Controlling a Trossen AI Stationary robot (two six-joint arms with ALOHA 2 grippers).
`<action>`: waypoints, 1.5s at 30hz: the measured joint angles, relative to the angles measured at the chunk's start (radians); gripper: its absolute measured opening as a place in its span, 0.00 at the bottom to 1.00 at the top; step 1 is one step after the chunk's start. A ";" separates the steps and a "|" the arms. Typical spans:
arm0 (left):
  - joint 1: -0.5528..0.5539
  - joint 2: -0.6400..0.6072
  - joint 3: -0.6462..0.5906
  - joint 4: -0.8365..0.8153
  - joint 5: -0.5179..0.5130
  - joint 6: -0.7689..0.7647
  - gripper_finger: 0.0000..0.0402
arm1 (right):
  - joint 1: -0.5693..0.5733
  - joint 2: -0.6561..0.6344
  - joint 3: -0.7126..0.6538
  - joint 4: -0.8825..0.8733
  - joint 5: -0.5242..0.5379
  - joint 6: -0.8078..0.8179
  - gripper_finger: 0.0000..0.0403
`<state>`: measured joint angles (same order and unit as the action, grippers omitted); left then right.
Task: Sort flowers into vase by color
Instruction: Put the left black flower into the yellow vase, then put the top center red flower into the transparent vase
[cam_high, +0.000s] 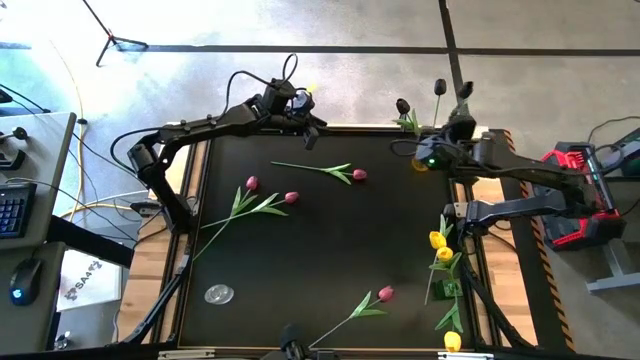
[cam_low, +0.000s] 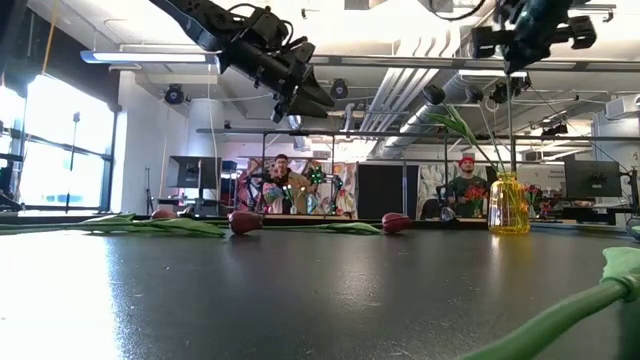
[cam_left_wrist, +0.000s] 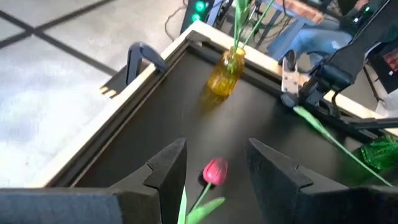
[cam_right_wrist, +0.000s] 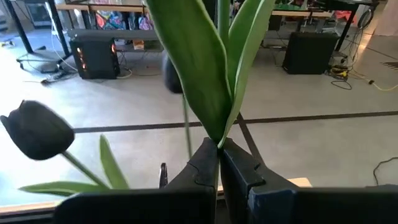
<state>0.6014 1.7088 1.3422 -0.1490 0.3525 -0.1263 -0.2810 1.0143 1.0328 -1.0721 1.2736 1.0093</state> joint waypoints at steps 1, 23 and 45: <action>0.000 0.000 0.000 -0.013 0.000 0.000 0.38 | 0.000 0.019 0.000 0.000 -0.001 0.010 0.00; -0.002 0.000 0.000 -0.229 -0.001 -0.001 0.38 | -0.028 0.034 0.000 0.018 -0.157 0.066 0.39; -0.145 -0.271 -0.181 -0.424 -0.262 -0.193 0.38 | 0.286 -0.181 0.000 0.273 -0.218 -0.144 0.42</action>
<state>0.4567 1.4376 1.1614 -0.5732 0.0908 -0.3194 0.0048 0.8334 1.0328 -0.7989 1.0553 0.8652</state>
